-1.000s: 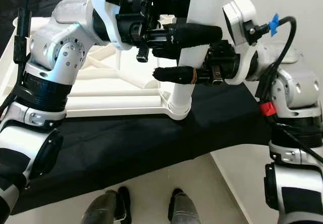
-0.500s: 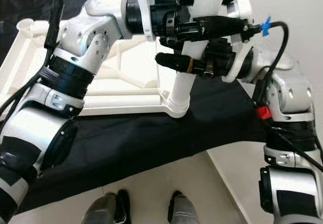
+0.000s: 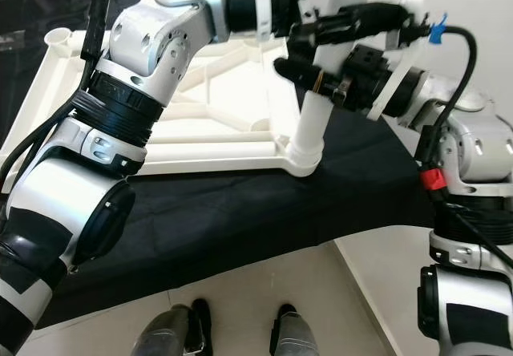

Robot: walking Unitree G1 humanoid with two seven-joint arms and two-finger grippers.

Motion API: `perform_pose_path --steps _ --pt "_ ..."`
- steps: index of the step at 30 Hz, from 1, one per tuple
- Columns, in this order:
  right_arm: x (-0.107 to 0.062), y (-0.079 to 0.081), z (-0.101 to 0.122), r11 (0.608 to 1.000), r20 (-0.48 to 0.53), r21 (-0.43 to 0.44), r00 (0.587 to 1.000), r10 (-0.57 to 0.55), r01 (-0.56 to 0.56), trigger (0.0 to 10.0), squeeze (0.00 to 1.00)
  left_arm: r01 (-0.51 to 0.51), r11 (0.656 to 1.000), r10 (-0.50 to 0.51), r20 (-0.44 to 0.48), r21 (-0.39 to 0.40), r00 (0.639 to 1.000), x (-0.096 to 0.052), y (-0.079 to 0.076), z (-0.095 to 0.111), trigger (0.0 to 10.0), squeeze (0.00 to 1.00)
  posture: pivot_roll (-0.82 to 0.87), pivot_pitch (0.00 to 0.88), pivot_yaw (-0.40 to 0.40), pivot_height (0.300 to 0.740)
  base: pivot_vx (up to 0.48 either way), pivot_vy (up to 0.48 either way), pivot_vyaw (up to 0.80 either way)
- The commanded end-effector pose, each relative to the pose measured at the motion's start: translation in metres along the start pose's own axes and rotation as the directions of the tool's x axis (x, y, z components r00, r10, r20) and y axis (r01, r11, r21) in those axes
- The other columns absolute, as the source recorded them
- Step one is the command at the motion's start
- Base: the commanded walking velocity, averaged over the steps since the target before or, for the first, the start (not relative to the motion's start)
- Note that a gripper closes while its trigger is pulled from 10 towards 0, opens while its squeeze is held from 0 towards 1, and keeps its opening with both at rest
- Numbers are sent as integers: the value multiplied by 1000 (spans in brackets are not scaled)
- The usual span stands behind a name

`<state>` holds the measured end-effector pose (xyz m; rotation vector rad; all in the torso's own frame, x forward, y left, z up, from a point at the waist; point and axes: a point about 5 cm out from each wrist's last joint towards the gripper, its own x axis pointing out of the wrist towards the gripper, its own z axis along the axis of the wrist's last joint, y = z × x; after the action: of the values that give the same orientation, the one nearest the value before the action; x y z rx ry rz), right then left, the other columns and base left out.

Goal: Building children table

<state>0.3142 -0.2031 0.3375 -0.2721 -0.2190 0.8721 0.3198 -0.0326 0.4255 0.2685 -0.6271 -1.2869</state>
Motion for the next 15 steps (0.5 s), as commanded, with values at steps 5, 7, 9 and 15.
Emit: perform_pose_path --steps 5,7,9,15 --pt "38 62 -43 1000 -226 12 974 17 -14 0 0 -197 974 183 126 115 975 30 -17 52 10000 1000 -57 277 34 740 0 0 0" --pt "38 72 -52 987 -238 38 961 -145 158 0 0 -294 943 272 152 154 950 29 -18 66 10000 1000 -55 277 31 740 0 0 0" --pt "37 75 -55 977 -237 46 952 -192 209 0 0 -313 936 289 155 162 945 29 -18 68 10000 1000 -54 278 30 740 0 0 0" --pt "24 89 -73 867 -260 64 847 -464 495 0 0 -442 883 422 145 160 895 -58 36 58 10000 1000 -53 286 32 740 0 0 0"
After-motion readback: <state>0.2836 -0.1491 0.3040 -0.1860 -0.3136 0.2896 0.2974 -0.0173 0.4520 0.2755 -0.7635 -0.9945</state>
